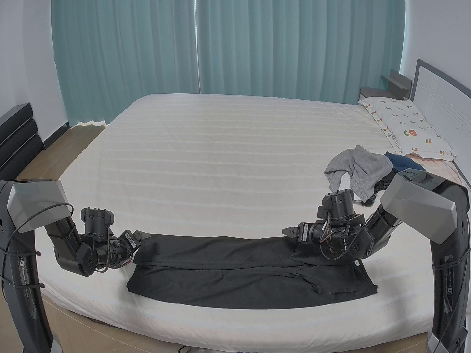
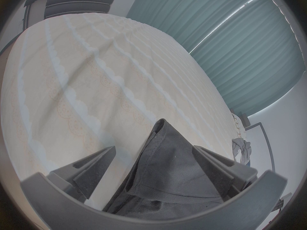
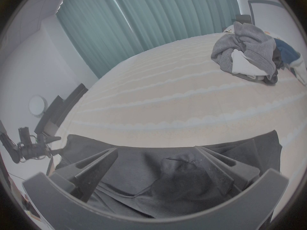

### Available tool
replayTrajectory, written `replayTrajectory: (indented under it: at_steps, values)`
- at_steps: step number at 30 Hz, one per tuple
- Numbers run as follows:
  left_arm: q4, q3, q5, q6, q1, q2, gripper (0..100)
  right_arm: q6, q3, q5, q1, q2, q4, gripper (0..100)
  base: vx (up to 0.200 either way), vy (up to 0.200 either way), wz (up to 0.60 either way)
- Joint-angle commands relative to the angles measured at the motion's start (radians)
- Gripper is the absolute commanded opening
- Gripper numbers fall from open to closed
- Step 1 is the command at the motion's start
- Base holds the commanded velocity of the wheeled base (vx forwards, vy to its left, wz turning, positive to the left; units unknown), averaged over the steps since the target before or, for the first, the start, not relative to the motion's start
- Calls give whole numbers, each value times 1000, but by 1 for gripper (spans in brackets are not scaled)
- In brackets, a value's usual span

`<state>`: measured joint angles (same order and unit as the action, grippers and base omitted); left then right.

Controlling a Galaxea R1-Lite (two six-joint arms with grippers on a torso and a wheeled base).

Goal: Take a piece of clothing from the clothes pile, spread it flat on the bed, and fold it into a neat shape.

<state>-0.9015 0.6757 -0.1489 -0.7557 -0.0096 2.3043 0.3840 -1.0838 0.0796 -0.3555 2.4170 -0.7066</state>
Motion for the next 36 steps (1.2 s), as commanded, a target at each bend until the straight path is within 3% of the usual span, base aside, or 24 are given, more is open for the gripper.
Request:
replayTrajectory:
  at_steps: [1,6,7,14,30,31,36]
  values:
    - [0,-1,0,-1,0,1,100,-28,-24,-26,-8,42,-2,100,0,0,0]
    - [0,1,0,-1,-1,1,100,-40,-34,-34,-17,47,6,100,0,0,0]
    - [0,1,0,-1,0,1,100,-45,-34,-34,-19,47,6,0,0,0,0]
    - [0,-1,0,-1,-1,1,100,-105,-34,-78,-19,51,9,0,0,0,0]
    - [-2,-1,0,-1,-1,1,100,-105,-82,-93,-49,68,-1,0,0,0,0]
    - [-2,-1,0,-1,-1,1,100,-103,-82,-95,-49,68,-2,100,0,0,0]
    - [-2,-1,0,1,-1,1,100,-67,-84,-92,-45,54,-5,100,0,0,0]
